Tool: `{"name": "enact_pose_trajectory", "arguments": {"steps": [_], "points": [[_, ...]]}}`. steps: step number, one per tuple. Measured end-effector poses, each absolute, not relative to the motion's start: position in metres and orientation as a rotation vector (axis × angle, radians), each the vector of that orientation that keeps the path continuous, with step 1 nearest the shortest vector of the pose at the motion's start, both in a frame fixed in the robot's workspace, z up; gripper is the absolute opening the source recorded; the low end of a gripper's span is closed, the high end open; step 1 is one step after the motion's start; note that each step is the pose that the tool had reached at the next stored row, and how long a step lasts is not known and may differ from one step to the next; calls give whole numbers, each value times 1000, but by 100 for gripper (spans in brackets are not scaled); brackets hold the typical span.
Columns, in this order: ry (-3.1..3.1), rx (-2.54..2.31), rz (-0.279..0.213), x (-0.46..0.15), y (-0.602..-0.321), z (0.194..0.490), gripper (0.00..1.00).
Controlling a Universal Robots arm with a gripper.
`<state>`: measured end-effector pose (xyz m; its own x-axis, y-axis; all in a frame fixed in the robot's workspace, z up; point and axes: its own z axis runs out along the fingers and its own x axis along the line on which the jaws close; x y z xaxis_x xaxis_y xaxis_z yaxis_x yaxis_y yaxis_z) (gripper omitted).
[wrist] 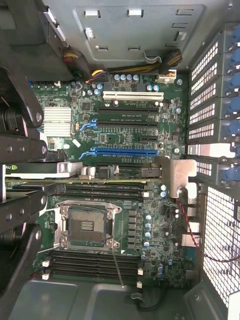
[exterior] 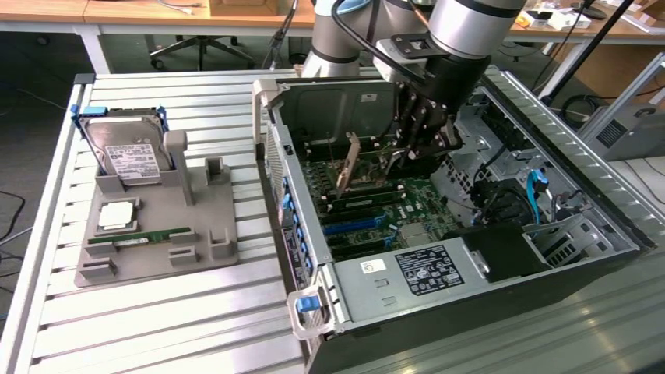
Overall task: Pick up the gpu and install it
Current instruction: 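Insert the gpu into the slot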
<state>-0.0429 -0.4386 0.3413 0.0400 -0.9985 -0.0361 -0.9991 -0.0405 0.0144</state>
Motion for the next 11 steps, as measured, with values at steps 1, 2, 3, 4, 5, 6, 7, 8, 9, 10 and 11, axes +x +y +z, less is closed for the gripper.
{"name": "enact_pose_trajectory", "arguments": {"steps": [1, 2, 3, 4, 5, 6, 7, 8, 9, 10, 11], "points": [[2166, -2255, 56, -43, -439, 341, 27], [2166, -2255, 56, -43, -439, 341, 27], [2166, -2255, 56, -43, -439, 341, 27], [2166, -2255, 56, -43, -440, 341, 27], [2166, -2255, 56, -43, -440, 341, 27], [2166, -2255, 56, -43, -440, 341, 27], [2166, -2255, 56, -43, -440, 341, 27], [2166, -2255, 56, -43, -441, 341, 27], [2166, -2255, 56, -43, -441, 341, 27], [2166, -2255, 56, -43, -441, 341, 27], [2166, -2255, 56, -43, -441, 341, 27]]}}
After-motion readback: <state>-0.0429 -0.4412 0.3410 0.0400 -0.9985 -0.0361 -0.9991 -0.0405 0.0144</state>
